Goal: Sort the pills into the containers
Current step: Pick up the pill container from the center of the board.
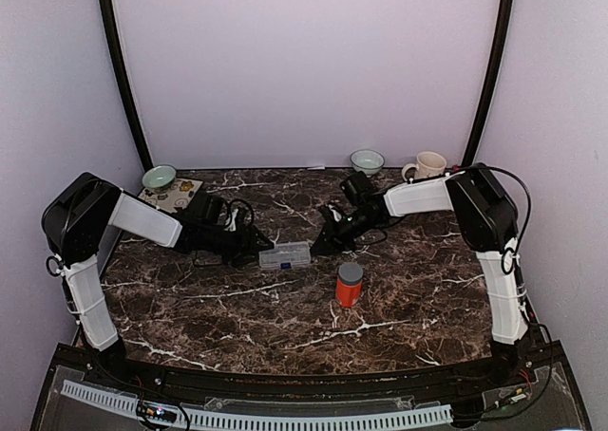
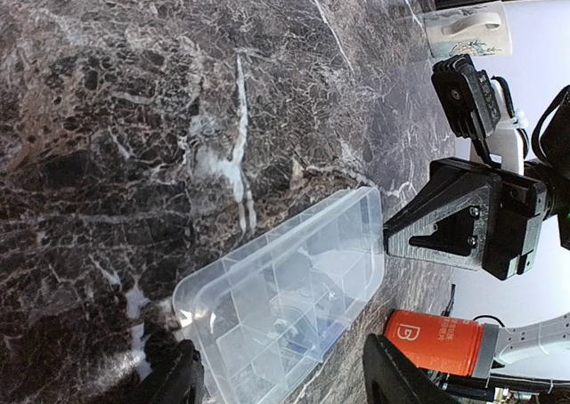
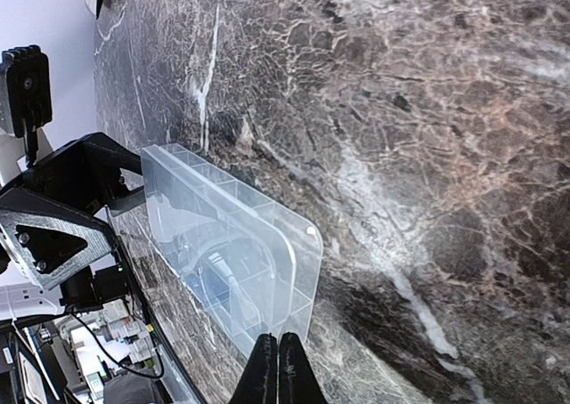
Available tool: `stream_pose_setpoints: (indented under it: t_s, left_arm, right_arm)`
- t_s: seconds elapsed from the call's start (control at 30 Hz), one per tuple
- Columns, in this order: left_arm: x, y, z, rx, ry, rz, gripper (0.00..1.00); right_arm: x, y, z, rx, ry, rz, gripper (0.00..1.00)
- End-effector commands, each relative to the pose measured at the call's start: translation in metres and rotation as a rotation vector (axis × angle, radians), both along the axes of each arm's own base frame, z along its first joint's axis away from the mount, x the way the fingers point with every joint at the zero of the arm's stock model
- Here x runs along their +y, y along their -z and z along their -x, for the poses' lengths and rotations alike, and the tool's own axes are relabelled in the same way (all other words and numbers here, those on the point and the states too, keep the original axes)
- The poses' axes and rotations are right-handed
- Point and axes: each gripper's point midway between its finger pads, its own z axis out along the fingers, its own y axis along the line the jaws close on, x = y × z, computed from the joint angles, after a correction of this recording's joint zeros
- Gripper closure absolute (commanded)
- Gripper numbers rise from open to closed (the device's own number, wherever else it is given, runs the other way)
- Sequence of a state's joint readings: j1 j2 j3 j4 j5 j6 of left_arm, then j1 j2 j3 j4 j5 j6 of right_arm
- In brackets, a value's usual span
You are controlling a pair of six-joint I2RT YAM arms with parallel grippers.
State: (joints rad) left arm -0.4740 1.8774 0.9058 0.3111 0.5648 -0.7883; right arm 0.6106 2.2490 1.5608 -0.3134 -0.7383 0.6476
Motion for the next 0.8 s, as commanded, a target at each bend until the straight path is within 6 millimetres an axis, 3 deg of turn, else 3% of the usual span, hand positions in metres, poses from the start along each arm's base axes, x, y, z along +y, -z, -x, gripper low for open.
stream_pose_setpoints:
  t_s: [0.0,0.37,0.77]
  left_arm:
    - [0.000,-0.003,0.001,-0.010,0.014,0.002,0.35]
    - [-0.006,-0.007,-0.001,-0.013,0.035,0.036,0.33]
    - [-0.006,-0.010,0.012,-0.009,0.047,0.065,0.32]
  right_arm:
    - [-0.004,-0.012,-0.004,-0.043,-0.003,-0.016,1.00]
    - [-0.007,-0.022,-0.010,-0.065,-0.012,-0.021,1.00]
    - [-0.006,-0.039,-0.025,-0.110,-0.022,-0.048,1.00]
